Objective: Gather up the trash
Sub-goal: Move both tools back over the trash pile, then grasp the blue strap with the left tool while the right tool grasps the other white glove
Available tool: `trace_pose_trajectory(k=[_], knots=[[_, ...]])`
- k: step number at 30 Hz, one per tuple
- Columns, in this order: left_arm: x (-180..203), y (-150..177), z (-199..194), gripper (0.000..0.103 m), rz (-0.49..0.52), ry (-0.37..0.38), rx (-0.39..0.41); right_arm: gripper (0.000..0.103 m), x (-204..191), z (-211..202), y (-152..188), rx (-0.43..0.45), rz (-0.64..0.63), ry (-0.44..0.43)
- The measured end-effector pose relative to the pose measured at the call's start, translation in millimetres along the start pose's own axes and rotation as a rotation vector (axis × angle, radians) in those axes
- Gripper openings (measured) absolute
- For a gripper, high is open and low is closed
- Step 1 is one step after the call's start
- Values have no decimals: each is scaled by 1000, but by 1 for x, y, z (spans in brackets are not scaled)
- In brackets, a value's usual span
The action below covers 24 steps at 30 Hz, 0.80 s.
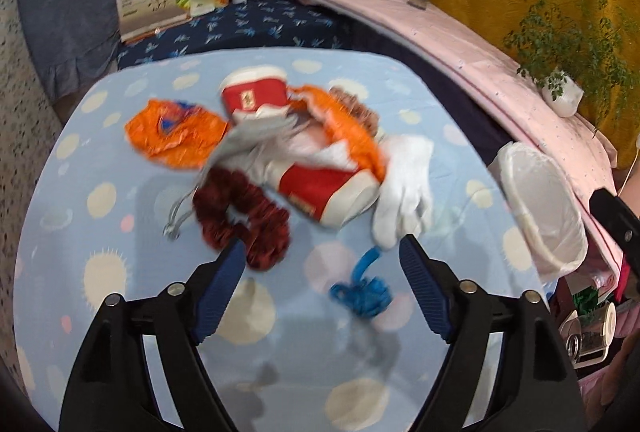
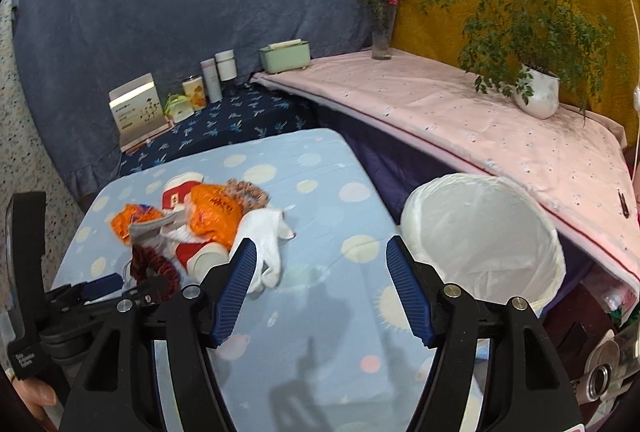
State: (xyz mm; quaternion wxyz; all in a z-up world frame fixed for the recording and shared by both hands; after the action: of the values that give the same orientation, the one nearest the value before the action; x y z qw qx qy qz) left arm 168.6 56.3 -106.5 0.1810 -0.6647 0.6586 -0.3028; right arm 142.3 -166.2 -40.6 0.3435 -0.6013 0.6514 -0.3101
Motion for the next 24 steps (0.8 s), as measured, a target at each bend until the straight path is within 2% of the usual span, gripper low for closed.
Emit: trace_pose_trajectory(k=[4, 11, 13, 15, 17, 18, 19, 22, 24], knots=[[0, 24, 9, 84, -16, 29, -50, 65, -13, 9, 14, -33, -12, -15], [19, 48, 36, 83, -23, 67, -128, 65, -18, 17, 25, -61, -26, -13], [24, 51, 46, 72, -22, 73, -147, 65, -16, 19, 27, -70, -21, -10], [27, 52, 52, 68, -22, 82, -155, 65, -14, 22, 30, -78, -17, -8], [28, 49, 53, 60, -11, 85, -142, 65, -13, 25, 32, -87, -16, -7], [29, 48, 54, 53, -7, 94, -146, 65, -12, 27, 33, -91, -15, -7], [30, 47, 54, 43, -3, 103, -149, 65, -13, 29, 33, -95, -15, -11], [33, 46, 53, 32, 3, 134, -154, 65, -16, 35, 34, -105, -16, -17], [31, 44, 50, 31, 9, 132, -143, 65, -19, 40, 35, -112, -19, -25]])
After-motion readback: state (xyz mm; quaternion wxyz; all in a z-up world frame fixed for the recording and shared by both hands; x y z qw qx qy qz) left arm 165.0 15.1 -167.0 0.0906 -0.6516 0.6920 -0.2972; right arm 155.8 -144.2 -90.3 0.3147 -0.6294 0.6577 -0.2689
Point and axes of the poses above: each gripper's, at about its wrist camera, not at the fingertips, and z roughly the way its jaws point, x to its right, y to its underside, the point moved 9 cm from there along z, roughly the way its jaws point, and after that the axes turned 3 degrees about x, right-handed, at the moved point
